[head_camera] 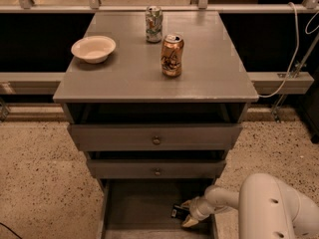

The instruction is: Pick rxbar chocolate from bottom drawer and place on counter

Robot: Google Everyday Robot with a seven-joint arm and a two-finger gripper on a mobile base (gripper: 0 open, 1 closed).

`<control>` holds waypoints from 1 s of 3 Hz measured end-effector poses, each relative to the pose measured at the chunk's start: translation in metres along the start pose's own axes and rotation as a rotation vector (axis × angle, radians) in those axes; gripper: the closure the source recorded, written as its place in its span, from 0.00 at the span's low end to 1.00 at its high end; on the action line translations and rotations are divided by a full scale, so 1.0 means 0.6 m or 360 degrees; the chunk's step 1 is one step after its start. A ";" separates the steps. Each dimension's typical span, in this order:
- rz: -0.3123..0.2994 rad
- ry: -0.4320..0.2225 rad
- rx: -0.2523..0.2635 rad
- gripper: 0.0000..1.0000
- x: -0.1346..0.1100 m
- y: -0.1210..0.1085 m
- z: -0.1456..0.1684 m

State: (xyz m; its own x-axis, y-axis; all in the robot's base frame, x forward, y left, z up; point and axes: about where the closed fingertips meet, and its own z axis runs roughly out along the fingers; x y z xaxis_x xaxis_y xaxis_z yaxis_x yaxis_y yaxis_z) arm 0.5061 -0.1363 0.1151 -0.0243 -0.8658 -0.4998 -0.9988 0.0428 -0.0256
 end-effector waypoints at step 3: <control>-0.0006 -0.0011 -0.0018 0.97 0.001 -0.003 0.001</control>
Offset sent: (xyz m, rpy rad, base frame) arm 0.0140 -0.0023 -0.0009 0.0229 0.0044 0.0162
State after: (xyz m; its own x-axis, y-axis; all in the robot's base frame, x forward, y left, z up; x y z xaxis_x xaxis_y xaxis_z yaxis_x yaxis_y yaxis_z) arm 0.5081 -0.1364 0.1141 -0.0204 -0.8624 -0.5058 -0.9993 0.0341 -0.0178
